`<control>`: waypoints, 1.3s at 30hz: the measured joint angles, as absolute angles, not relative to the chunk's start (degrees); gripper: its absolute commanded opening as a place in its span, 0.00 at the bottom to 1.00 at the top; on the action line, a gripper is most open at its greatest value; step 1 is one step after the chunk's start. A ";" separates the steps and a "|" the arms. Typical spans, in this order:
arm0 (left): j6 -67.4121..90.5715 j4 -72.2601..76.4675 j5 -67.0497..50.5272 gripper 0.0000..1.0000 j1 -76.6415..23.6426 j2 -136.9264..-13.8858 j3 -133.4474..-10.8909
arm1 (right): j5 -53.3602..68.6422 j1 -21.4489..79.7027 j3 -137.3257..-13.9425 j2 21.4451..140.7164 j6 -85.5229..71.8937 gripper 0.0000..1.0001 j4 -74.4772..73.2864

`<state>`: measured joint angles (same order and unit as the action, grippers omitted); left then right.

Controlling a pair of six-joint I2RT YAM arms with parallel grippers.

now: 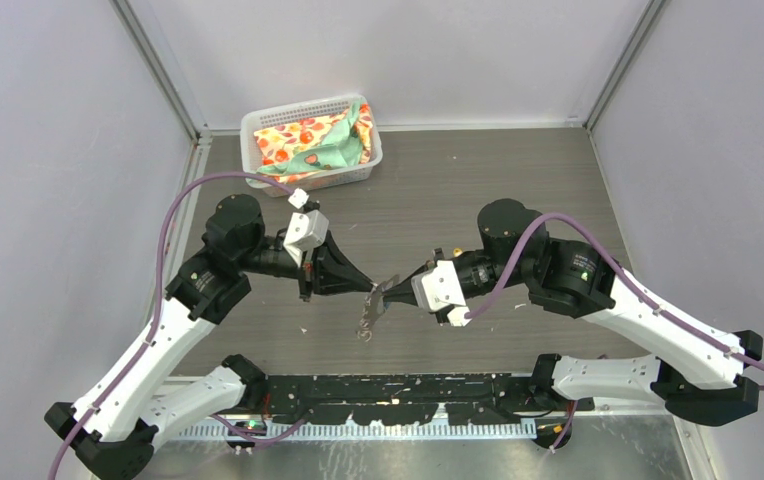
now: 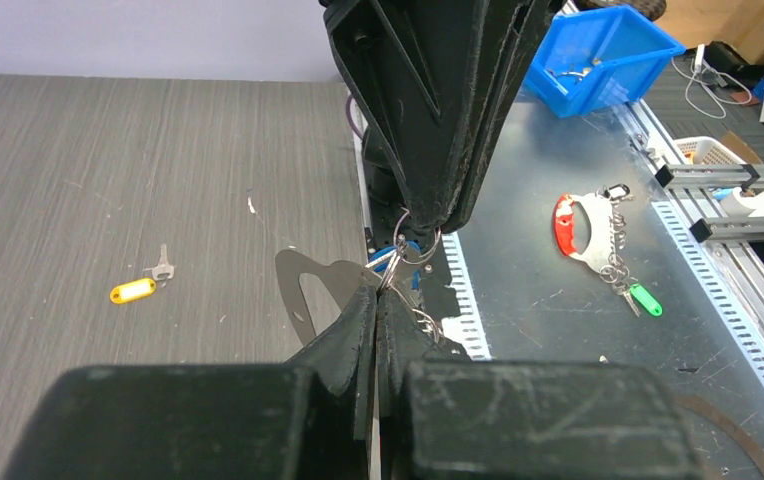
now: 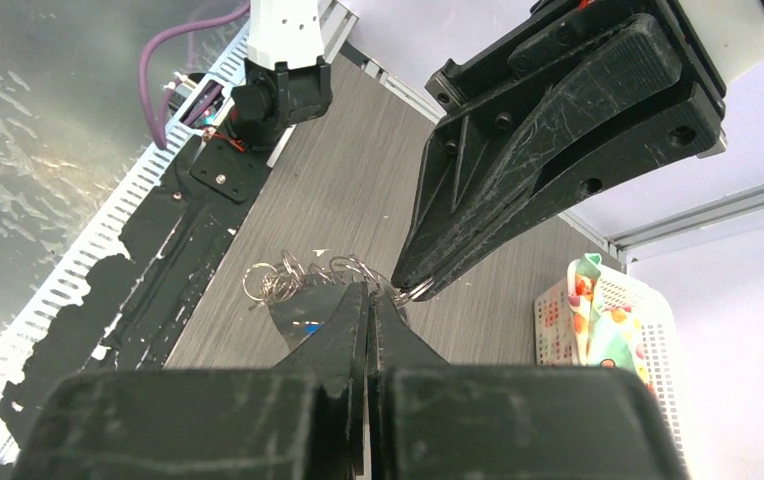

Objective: Put the keys on the keyring

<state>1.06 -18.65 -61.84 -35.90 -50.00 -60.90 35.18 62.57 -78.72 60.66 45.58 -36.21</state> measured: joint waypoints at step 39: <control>1.13 -18.79 -61.41 0.00 -35.90 -49.56 -60.47 | 32.14 62.57 -77.78 59.59 46.63 0.01 -37.47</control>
<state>1.13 -18.79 -61.41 -35.90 -49.56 -60.47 32.14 62.57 -77.78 59.59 46.63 -37.47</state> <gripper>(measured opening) 0.009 0.021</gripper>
